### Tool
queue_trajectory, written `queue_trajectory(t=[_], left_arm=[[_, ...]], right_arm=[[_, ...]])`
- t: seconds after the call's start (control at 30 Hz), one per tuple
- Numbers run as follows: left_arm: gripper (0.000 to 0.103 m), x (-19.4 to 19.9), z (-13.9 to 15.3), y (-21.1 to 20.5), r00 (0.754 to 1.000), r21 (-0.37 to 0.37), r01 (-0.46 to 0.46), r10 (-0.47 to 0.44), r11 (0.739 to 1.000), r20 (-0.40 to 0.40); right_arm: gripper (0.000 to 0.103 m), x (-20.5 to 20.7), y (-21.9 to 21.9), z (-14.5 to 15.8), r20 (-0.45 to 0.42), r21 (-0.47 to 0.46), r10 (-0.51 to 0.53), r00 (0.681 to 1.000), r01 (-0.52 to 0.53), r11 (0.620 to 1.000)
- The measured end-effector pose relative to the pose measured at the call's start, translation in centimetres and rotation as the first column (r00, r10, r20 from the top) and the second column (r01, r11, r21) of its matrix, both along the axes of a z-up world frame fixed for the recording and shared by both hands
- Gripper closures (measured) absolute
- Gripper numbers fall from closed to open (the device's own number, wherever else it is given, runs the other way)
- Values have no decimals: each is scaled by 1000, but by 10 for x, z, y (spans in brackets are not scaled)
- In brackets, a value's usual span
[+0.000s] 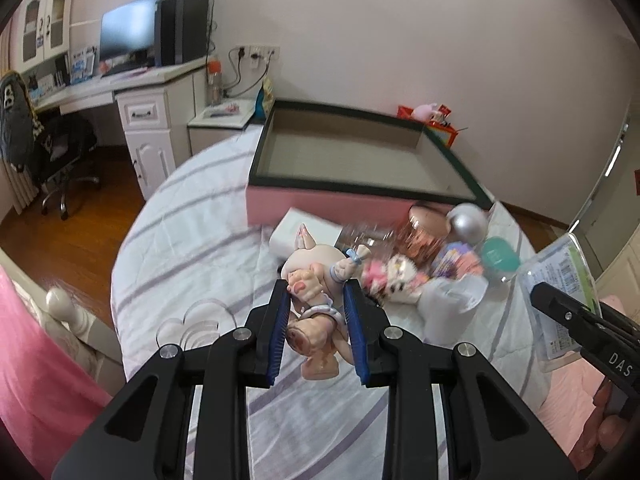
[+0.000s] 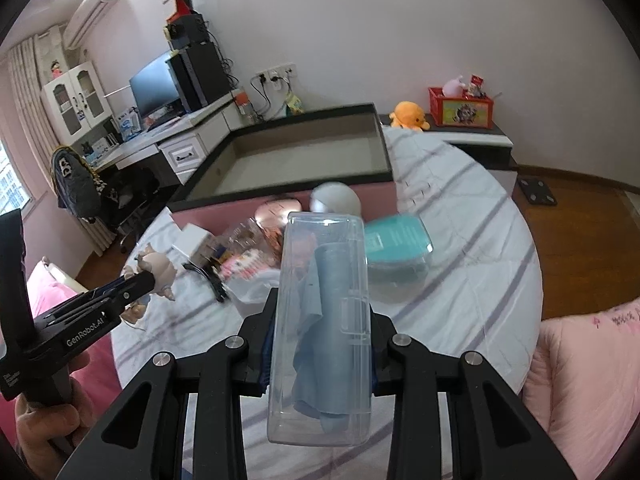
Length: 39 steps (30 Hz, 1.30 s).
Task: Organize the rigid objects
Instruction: 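Carry the pig doll and clear case into the pink box and release both, then withdraw both grippers from the box back over the table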
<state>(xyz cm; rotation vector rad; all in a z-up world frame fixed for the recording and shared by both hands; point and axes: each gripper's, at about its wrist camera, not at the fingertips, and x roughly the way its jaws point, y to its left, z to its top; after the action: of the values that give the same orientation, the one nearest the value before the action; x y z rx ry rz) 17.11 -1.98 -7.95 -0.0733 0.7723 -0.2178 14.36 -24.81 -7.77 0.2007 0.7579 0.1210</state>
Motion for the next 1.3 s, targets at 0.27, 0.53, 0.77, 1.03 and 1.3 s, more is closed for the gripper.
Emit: queue_trajectory(t=[0.27, 0.53, 0.77, 1.03, 1.3], left_arm=[[75, 32, 50, -11, 995, 11, 8, -9, 1000, 96], [75, 100, 78, -25, 990, 1, 25, -25, 1000, 136], [75, 173, 49, -40, 998, 15, 18, -19, 1000, 63], [75, 221, -12, -58, 995, 44, 45, -41, 998, -95], [32, 212, -19, -53, 995, 101, 8, 1, 995, -97]], right_arm=[[69, 49, 5, 42, 71, -16, 58, 996, -57, 998], [69, 138, 6, 50, 49, -23, 87, 995, -86, 996], [69, 219, 2, 7, -73, -36, 73, 995, -76, 996], [69, 256, 1, -36, -200, -63, 63, 978, -77, 995], [36, 259, 0, -39, -267, -78, 67, 961, -91, 993]])
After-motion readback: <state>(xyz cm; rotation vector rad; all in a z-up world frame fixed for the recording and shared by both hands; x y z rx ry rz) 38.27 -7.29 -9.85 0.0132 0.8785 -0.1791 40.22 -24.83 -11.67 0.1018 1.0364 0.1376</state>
